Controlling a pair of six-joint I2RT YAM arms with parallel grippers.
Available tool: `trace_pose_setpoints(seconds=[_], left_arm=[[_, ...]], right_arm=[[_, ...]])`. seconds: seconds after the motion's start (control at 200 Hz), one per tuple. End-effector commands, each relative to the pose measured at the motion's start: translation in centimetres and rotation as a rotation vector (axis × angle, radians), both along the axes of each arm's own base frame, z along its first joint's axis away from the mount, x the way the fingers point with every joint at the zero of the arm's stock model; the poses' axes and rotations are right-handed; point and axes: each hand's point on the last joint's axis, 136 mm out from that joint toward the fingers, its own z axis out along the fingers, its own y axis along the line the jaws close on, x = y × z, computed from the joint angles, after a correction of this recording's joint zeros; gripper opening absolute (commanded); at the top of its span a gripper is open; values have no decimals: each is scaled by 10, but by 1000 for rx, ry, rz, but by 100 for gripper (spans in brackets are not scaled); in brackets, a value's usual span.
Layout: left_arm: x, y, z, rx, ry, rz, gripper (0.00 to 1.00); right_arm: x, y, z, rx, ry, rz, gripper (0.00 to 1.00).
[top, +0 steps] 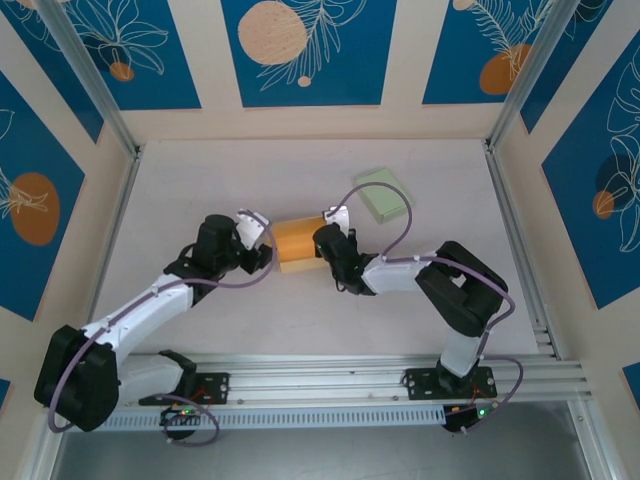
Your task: Fold the paper box
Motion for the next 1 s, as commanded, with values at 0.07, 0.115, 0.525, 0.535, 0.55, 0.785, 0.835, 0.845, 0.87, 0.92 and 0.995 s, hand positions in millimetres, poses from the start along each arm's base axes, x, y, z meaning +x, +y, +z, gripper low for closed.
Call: trace_pose_setpoints(seconds=[0.07,0.115,0.525,0.535,0.55,0.785,0.835,0.845,0.87,0.92,0.995], left_arm=[[0,-14,-11,-74,-7,-57,57],[8,-11,-12,-63,-8,-33,54],[48,0,-16,-96,2,125,52],[49,0,-15,-100,1,123,52],[50,-1,-14,-105,2,119,52],[61,-16,-25,-128,78,39,33],[62,-19,-26,-132,94,30,21],[62,-19,-27,-133,97,31,19],[62,-19,-27,-133,103,31,14],[62,-19,-27,-136,107,37,5],[61,-17,-23,-138,99,50,0]], right_arm=[[-29,-19,-37,-145,183,29,8],[-29,-17,-35,-148,184,38,9],[-29,-16,-39,-151,191,47,9],[-29,-16,-39,-152,190,47,9],[-29,-15,-39,-153,191,49,9],[-27,-11,-37,-146,189,71,9],[-28,-11,-36,-144,192,77,9],[-28,-11,-36,-144,193,78,9],[-29,-10,-35,-142,195,79,9],[-31,-11,-32,-140,205,83,9],[-35,-12,-26,-141,231,91,19]])
